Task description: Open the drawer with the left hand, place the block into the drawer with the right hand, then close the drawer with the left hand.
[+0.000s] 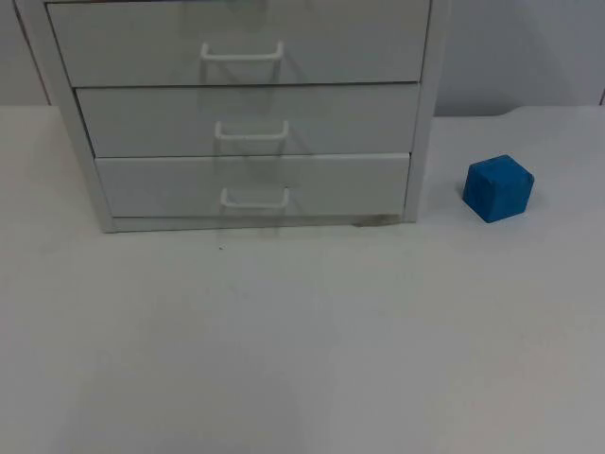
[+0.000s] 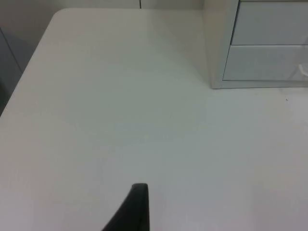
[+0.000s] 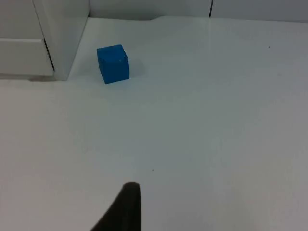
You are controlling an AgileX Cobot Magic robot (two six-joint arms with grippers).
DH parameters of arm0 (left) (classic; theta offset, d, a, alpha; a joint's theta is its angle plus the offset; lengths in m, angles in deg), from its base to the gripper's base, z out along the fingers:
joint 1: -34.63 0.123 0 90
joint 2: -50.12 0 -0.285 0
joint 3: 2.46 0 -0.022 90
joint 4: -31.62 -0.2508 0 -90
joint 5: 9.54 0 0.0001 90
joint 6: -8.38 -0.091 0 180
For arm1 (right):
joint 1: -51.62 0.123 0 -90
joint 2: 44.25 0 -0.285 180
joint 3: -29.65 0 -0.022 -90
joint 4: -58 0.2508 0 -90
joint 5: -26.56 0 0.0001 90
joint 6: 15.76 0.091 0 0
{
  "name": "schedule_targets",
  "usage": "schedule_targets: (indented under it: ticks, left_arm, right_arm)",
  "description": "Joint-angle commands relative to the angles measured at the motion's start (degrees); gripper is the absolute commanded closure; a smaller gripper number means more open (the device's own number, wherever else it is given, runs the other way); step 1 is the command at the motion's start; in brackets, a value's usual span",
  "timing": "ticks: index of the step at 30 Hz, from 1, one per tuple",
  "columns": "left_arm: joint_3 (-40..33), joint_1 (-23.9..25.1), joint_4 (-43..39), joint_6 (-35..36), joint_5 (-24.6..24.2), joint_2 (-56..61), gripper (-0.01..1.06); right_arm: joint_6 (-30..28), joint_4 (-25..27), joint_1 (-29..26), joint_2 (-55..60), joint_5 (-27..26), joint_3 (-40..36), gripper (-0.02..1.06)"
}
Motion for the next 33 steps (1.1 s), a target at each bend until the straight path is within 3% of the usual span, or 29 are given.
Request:
schedule_targets:
  ticks: [1, 7, 11, 18, 26, 33]
  left_arm:
    - [-0.32, -0.37, -0.07, -0.07, 0.67, 0.22, 0.00]
    - [1.01, -0.37, 0.47, -0.07, 3.16, -3.62, 0.00]
    - [3.22, -0.37, 0.74, -0.07, 8.52, -11.28, 0.00]
    - [4.27, -0.37, 1.70, -0.07, 12.39, -22.60, 0.00]
    - [4.27, -0.37, 2.76, -0.23, 13.67, -33.52, 0.00]
    - [4.27, -0.37, 8.43, -8.40, 18.51, -40.91, 0.00]
  right_arm:
    - [-0.05, 0.07, -0.41, 0.94, -1.67, 0.97, 0.00]
    - [-1.34, 0.07, -0.41, 8.40, -5.91, 4.28, 0.00]
    - [-1.49, 0.07, -0.41, 20.06, -11.38, 7.45, 0.00]
    - [-1.49, 0.07, -0.41, 34.48, -18.62, 7.76, 0.00]
    - [-0.83, 0.30, -0.41, 44.69, -19.58, 7.76, 0.00]
    - [-0.83, 0.30, -0.41, 46.87, -19.26, 7.76, 0.00]
